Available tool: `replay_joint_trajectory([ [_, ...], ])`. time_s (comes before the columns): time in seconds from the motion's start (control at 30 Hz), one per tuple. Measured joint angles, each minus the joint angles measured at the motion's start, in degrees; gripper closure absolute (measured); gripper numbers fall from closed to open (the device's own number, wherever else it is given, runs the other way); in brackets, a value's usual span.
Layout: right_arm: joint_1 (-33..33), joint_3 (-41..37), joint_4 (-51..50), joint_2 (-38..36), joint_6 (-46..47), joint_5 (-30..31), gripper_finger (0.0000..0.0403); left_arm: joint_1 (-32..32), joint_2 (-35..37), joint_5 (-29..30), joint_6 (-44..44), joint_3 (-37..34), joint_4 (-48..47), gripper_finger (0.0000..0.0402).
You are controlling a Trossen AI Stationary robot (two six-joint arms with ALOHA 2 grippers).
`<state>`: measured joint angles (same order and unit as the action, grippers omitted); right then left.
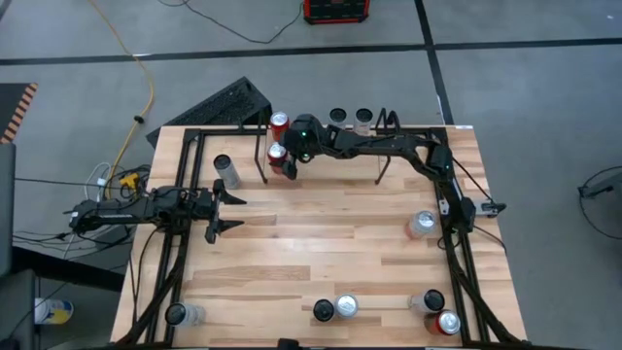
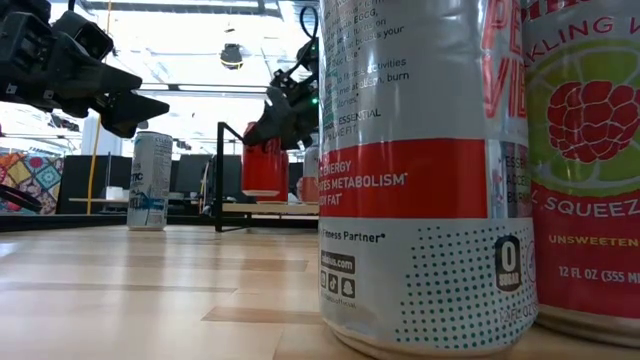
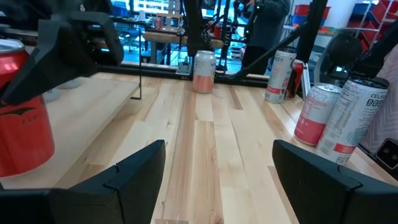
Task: Place canned beverage on shelf
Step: Put the top red black soda can on the shelf and align with other red black soda can
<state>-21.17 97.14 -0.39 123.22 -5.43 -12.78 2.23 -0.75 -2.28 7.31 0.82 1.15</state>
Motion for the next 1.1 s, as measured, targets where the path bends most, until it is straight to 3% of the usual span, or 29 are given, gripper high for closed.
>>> replay_joint_trajectory([
  [0.6,0.5,0.1,-2.1,0.6,-0.4,3.1,0.0036,0.0,0.0,0.1,0.0,0.0,0.0,0.0120],
  [1.1,4.3,1.4,-7.7,-8.3,-1.1,5.0,0.0040,0.0,0.0,0.2,0.0,0.0,0.0,0.0120],
])
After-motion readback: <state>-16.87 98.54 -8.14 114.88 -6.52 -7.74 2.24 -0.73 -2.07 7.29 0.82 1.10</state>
